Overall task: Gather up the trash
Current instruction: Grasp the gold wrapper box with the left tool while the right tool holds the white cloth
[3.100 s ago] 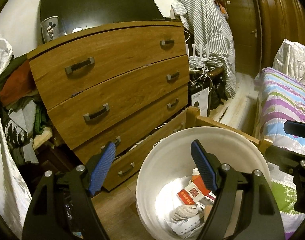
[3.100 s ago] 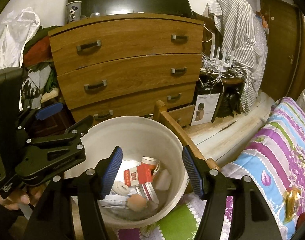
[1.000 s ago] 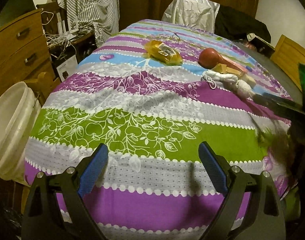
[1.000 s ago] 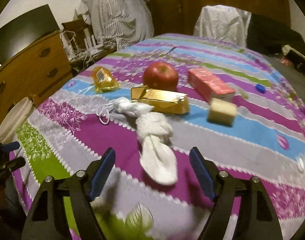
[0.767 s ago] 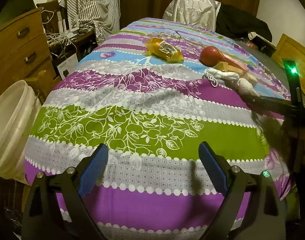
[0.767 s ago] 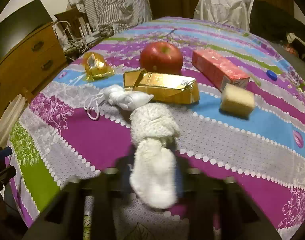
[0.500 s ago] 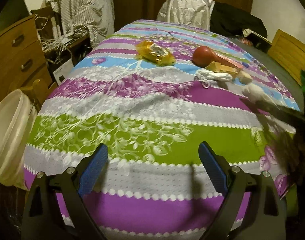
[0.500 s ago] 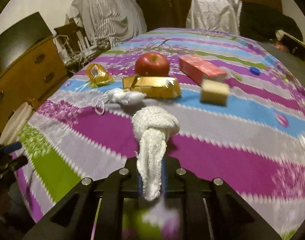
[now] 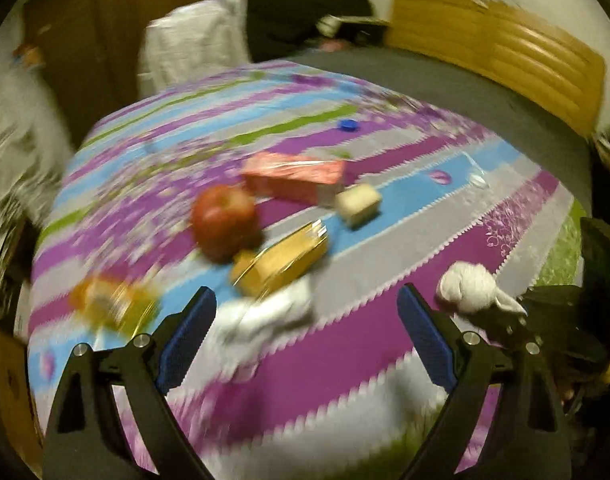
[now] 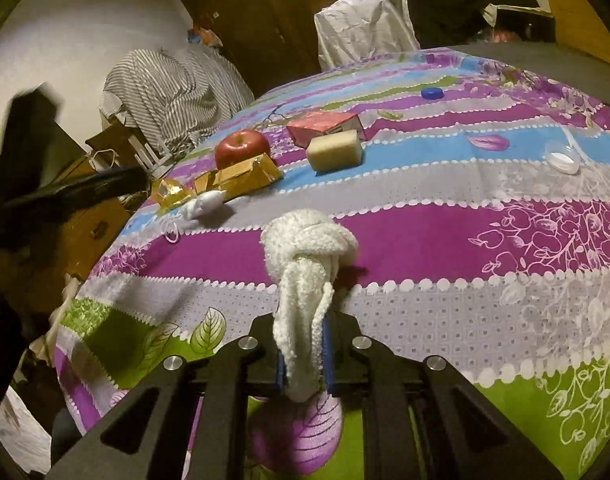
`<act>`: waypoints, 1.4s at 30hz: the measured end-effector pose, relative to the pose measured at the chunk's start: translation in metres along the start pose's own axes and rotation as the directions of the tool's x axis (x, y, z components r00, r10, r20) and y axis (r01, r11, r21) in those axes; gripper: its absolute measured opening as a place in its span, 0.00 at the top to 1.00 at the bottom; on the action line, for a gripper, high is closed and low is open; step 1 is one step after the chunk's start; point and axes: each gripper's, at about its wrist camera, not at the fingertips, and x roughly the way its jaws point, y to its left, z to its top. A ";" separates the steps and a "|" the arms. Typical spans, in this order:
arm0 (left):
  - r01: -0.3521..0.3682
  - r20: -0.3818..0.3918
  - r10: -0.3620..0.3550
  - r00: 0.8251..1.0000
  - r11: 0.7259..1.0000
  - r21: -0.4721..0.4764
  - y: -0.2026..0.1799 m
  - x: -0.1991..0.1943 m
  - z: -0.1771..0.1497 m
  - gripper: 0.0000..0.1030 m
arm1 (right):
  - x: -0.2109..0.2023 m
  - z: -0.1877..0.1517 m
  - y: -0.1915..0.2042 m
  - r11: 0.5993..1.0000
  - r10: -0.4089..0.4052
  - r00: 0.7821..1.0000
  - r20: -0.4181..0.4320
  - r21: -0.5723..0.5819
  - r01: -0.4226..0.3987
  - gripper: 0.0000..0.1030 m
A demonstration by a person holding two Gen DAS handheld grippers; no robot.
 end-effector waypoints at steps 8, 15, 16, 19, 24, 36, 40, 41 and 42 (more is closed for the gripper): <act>-0.005 -0.081 0.024 0.996 0.974 0.229 -0.023 0.068 0.027 0.25 | 0.001 -0.001 -0.008 0.998 0.054 0.999 -0.002 0.040 -0.053 0.86; -0.043 -0.148 0.088 0.985 0.959 0.281 -0.021 0.100 0.024 0.67 | 0.000 -0.001 -0.007 0.996 0.067 0.998 0.002 0.051 -0.067 0.86; -0.047 -0.118 0.081 0.990 0.963 0.265 -0.018 0.091 0.028 0.70 | 0.000 -0.001 -0.008 0.996 0.067 0.998 0.002 0.051 -0.067 0.86; -0.058 -0.017 0.063 0.998 0.975 0.215 -0.007 0.051 0.040 0.78 | 0.001 -0.001 -0.008 0.996 0.068 0.998 0.002 0.052 -0.068 0.86; -0.019 0.135 0.006 0.991 0.996 0.091 0.021 -0.042 0.037 0.78 | 0.001 -0.001 -0.008 0.996 0.067 0.998 0.002 0.051 -0.067 0.86; 0.146 -0.020 -0.165 0.986 0.919 -0.366 0.080 -0.117 -0.096 0.78 | 0.003 -0.001 0.001 1.000 0.020 1.000 -0.010 0.009 -0.020 0.85; 0.067 -0.125 -0.130 0.984 0.907 -0.416 0.079 -0.065 -0.119 0.67 | 0.006 0.002 0.008 0.999 -0.021 0.999 -0.031 -0.027 0.020 0.85; 0.056 -0.144 -0.128 0.981 0.904 -0.423 0.079 -0.058 -0.123 0.59 | 0.006 0.002 0.012 0.999 -0.038 0.999 -0.035 -0.040 0.037 0.85; 0.055 -0.158 -0.135 0.978 0.901 -0.430 0.076 -0.049 -0.126 0.49 | 0.006 0.002 0.013 0.998 -0.048 0.998 -0.038 -0.049 0.046 0.85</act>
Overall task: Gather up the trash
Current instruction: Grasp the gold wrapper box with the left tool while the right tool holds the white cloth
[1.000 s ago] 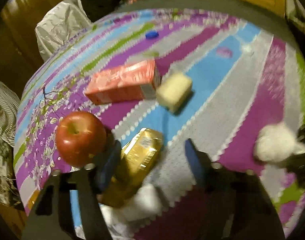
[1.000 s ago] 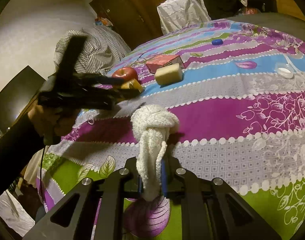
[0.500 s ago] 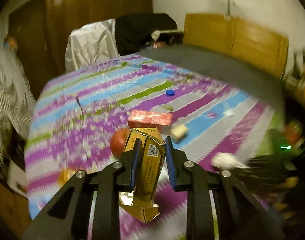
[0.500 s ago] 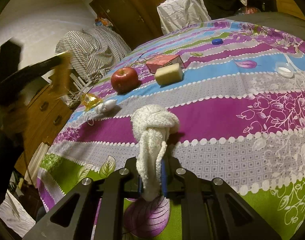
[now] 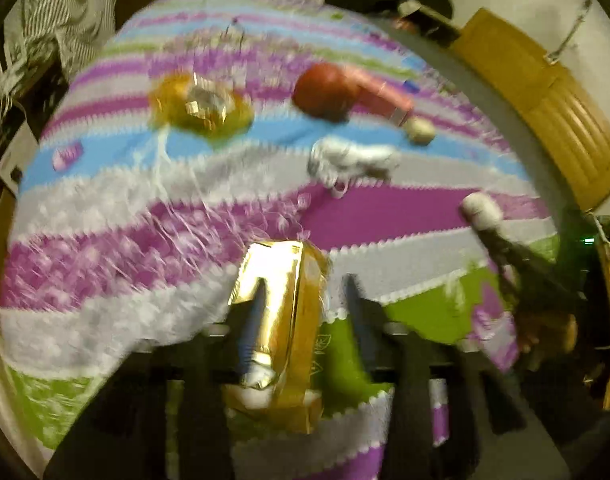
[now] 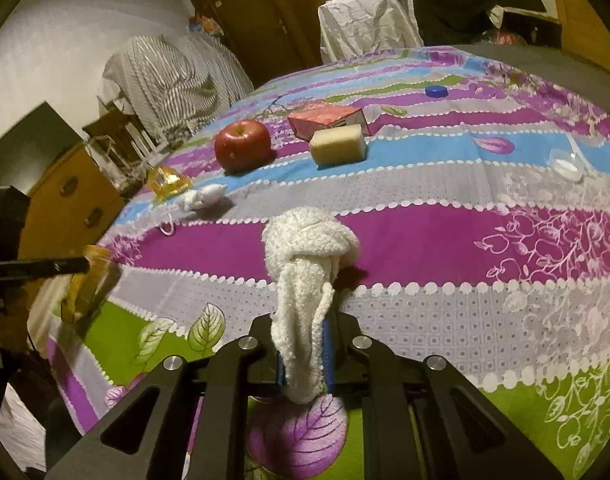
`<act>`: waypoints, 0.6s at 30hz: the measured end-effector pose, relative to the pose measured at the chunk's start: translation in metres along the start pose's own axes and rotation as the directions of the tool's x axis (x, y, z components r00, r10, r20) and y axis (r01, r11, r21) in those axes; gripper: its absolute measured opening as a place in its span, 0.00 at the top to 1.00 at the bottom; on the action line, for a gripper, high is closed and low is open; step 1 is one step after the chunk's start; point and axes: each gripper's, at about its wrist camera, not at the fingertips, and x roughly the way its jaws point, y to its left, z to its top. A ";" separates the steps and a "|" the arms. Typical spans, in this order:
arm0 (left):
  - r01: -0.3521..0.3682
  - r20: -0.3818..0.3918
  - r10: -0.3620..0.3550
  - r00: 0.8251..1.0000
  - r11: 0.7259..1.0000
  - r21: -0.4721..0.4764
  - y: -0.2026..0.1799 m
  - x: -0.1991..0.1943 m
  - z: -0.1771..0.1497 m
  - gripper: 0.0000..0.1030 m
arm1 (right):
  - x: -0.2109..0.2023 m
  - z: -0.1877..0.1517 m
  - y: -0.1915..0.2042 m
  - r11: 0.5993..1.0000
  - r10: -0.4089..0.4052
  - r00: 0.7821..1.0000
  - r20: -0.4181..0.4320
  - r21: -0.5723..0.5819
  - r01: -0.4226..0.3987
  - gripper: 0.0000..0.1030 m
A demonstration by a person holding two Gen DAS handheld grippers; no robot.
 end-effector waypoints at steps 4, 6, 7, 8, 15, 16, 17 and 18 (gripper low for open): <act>0.044 0.066 -0.044 0.997 0.999 0.010 -0.002 -0.016 -0.004 0.42 | 0.000 0.001 0.008 0.998 -0.042 0.999 -0.008 -0.039 0.042 0.85; 0.039 0.152 -0.040 0.988 0.999 0.007 0.006 -0.039 -0.007 0.28 | -0.006 0.001 0.014 0.998 -0.053 0.999 0.000 -0.045 0.053 0.86; 0.011 0.196 -0.012 0.980 1.000 0.007 0.012 -0.051 -0.009 0.24 | -0.009 0.002 0.016 0.998 -0.040 0.999 0.009 -0.044 0.040 0.87; -0.018 0.218 0.016 0.976 1.000 0.008 0.013 -0.057 -0.010 0.23 | -0.014 0.001 0.023 0.999 -0.018 1.000 0.020 -0.044 0.019 0.87; -0.198 0.157 0.176 0.972 0.971 0.136 -0.001 -0.015 -0.034 0.20 | -0.008 -0.011 0.070 0.998 0.039 0.999 -0.024 -0.047 -0.040 0.87; -0.215 0.153 0.192 0.969 0.965 0.148 0.000 -0.009 -0.035 0.20 | 0.000 -0.017 0.076 0.997 0.029 0.998 -0.048 -0.063 -0.032 0.86; -0.230 0.147 0.209 0.967 0.962 0.147 0.001 -0.003 -0.037 0.20 | 0.005 -0.021 0.080 0.996 0.015 0.998 -0.060 -0.082 -0.019 0.85; -0.232 0.135 0.216 0.967 0.966 0.117 0.005 0.004 -0.036 0.20 | 0.005 -0.025 0.085 0.994 -0.006 0.999 -0.045 -0.111 0.001 0.81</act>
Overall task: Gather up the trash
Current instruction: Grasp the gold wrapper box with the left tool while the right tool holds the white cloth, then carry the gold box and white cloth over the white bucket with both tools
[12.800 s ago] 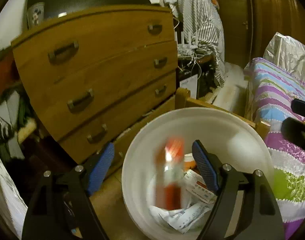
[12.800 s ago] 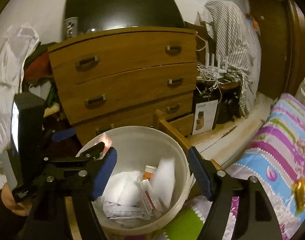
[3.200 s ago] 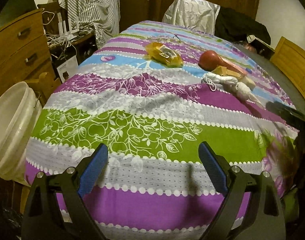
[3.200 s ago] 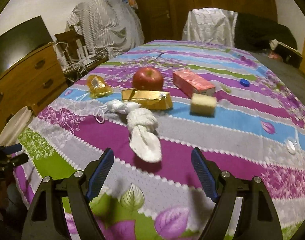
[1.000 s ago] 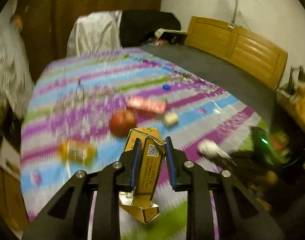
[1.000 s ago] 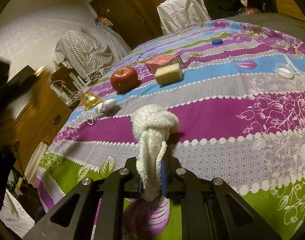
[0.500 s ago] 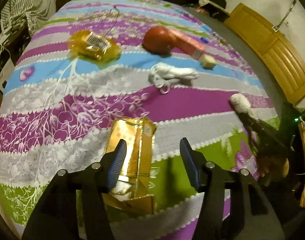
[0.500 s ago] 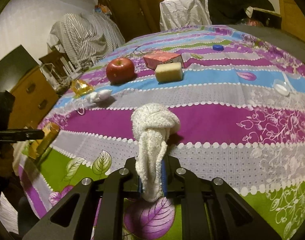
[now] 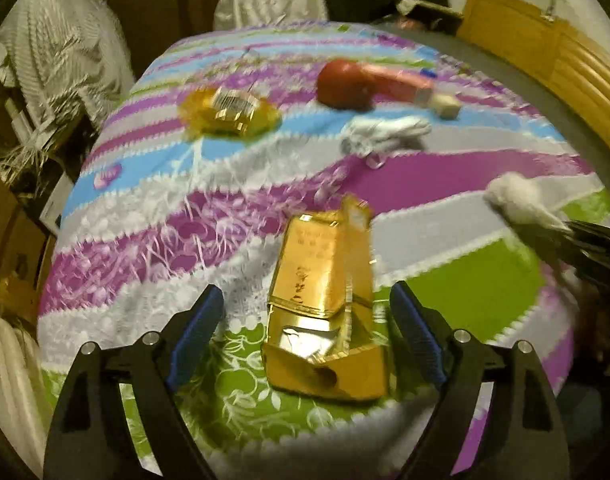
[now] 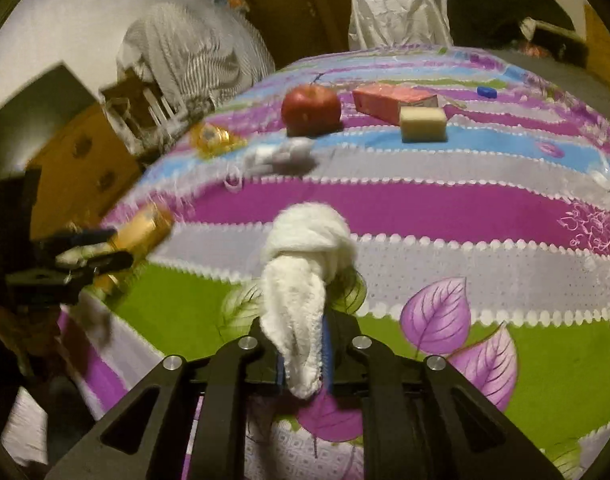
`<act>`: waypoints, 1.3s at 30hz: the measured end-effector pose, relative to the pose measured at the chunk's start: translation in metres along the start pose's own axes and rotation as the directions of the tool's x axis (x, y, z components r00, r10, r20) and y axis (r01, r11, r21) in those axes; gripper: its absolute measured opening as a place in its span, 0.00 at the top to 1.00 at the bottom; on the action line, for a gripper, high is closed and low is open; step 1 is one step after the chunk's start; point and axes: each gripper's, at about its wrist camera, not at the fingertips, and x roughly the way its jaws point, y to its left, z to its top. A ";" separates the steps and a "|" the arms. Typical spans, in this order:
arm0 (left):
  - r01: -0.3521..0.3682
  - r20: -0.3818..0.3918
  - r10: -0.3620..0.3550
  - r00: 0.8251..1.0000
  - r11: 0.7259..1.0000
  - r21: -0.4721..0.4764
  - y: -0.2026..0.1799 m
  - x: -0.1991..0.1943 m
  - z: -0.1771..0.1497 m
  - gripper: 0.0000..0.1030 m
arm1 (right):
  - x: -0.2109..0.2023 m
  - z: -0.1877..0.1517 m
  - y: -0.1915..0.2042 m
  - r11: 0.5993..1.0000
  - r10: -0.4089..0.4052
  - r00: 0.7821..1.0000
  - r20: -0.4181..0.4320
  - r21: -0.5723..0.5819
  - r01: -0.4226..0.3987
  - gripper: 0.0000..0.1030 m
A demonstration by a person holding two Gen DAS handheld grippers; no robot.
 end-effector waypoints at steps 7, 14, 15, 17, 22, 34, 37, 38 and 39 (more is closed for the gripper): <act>0.041 0.041 -0.037 0.998 0.995 -0.096 0.020 -0.001 -0.008 0.38 | -0.036 0.011 0.008 0.996 -0.003 0.998 0.060 -0.085 0.009 0.36; 0.041 0.069 -0.032 0.997 0.990 -0.133 0.014 0.003 -0.011 0.52 | -0.004 0.010 0.005 0.998 -0.016 0.998 -0.062 -0.055 0.012 0.80; 0.034 0.075 -0.023 0.997 0.990 -0.139 0.013 0.002 -0.012 0.52 | -0.003 0.007 0.007 0.998 -0.030 0.998 -0.062 -0.056 0.026 0.84; 0.004 0.087 0.010 0.996 0.988 -0.153 0.009 -0.001 -0.014 0.53 | -0.002 0.003 0.010 0.998 -0.038 0.998 -0.051 -0.050 0.035 0.89; -0.083 0.111 0.108 0.988 0.974 -0.212 0.008 -0.023 -0.018 0.53 | -0.014 0.007 0.015 1.000 -0.015 1.000 -0.014 -0.016 0.015 0.90; -0.433 0.141 0.501 0.854 0.835 -0.340 0.072 -0.121 -0.024 0.53 | -0.015 0.066 0.151 0.955 0.199 0.979 0.033 -0.231 -0.186 0.90; -0.479 0.132 0.562 0.816 0.787 -0.388 0.100 -0.147 -0.033 0.53 | -0.008 0.083 0.197 0.927 0.257 0.966 0.016 -0.288 -0.241 0.90; -0.486 0.129 0.572 0.810 0.778 -0.398 0.106 -0.151 -0.035 0.53 | -0.006 0.088 0.211 0.917 0.273 0.962 0.008 -0.304 -0.258 0.90; -0.499 0.123 0.591 0.797 0.760 -0.416 0.116 -0.159 -0.039 0.53 | -0.003 0.094 0.231 0.905 0.293 0.956 -0.003 -0.322 -0.279 0.90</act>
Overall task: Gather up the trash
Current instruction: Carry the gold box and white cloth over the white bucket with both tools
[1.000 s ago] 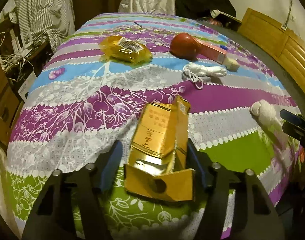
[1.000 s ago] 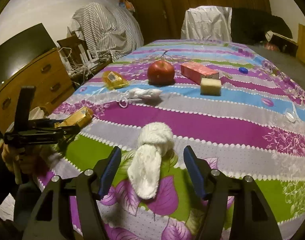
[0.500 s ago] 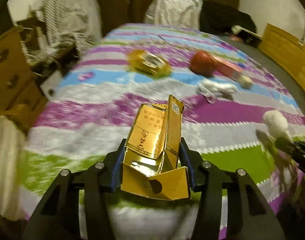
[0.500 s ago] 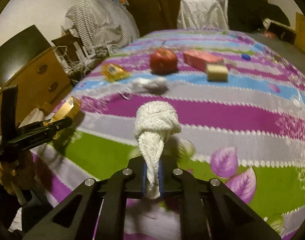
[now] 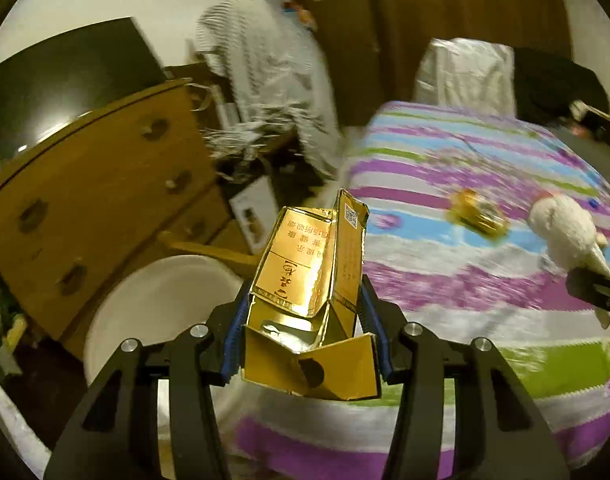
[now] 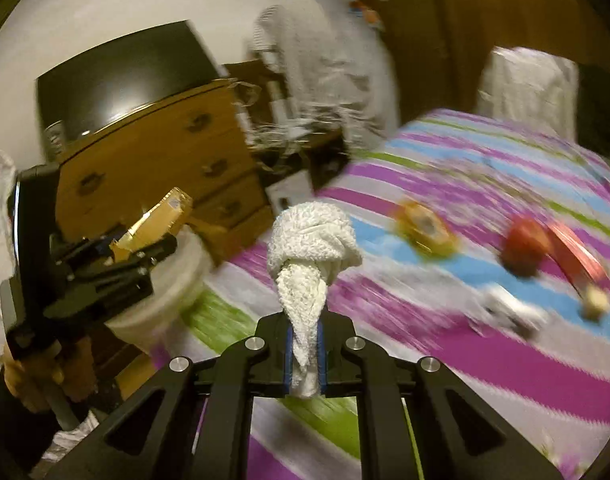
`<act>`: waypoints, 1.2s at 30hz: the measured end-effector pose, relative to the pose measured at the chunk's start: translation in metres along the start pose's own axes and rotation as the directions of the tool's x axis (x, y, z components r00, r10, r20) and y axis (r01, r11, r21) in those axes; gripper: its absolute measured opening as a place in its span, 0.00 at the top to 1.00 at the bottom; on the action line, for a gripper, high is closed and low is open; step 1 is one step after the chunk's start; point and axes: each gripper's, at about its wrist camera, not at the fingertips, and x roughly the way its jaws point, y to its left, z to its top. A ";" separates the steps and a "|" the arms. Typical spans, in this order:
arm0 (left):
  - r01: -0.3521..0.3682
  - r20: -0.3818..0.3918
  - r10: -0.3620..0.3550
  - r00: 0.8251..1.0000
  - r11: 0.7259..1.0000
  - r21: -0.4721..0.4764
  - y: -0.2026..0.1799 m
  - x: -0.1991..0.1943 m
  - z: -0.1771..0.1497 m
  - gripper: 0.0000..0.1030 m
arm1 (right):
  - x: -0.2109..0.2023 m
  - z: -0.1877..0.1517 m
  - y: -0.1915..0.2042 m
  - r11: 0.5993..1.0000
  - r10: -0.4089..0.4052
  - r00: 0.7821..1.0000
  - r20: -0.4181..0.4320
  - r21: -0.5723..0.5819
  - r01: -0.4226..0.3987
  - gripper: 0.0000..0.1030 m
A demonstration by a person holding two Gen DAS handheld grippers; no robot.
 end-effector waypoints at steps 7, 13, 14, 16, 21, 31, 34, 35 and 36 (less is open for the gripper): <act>-0.132 0.003 0.133 0.991 0.987 -0.094 0.086 -0.002 0.003 0.53 | 0.054 0.061 0.102 0.986 0.087 0.995 -0.056 -0.141 -0.094 0.90; -0.219 -0.012 0.220 0.975 0.965 -0.141 0.143 -0.001 -0.002 0.53 | 0.097 0.088 0.180 0.965 0.127 0.985 -0.118 -0.213 -0.150 0.90; -0.227 -0.016 0.227 0.974 0.963 -0.145 0.148 0.000 -0.004 0.53 | 0.104 0.091 0.193 0.962 0.132 0.983 -0.130 -0.222 -0.159 0.90; -0.239 -0.029 0.237 0.971 0.959 -0.155 0.162 0.002 -0.008 0.53 | 0.117 0.093 0.213 0.957 0.137 0.980 -0.148 -0.236 -0.169 0.90; -0.259 -0.057 0.253 0.966 0.951 -0.167 0.182 0.014 -0.018 0.53 | 0.150 0.096 0.242 0.947 0.133 0.972 -0.192 -0.265 -0.182 0.90; -0.239 -0.093 0.226 0.970 0.954 -0.178 0.204 0.037 -0.028 0.53 | 0.185 0.095 0.267 0.936 0.119 0.962 -0.247 -0.297 -0.192 0.90; -0.232 -0.102 0.217 0.971 0.957 -0.173 0.208 0.042 -0.031 0.53 | 0.192 0.093 0.269 0.934 0.117 0.958 -0.260 -0.299 -0.195 0.90; -0.231 -0.106 0.216 0.971 0.958 -0.171 0.209 0.044 -0.032 0.53 | 0.195 0.092 0.271 0.934 0.115 0.957 -0.266 -0.299 -0.196 0.90; -0.229 -0.111 0.212 0.971 0.958 -0.170 0.210 0.046 -0.033 0.53 | 0.197 0.091 0.271 0.934 0.115 0.956 -0.270 -0.300 -0.197 0.90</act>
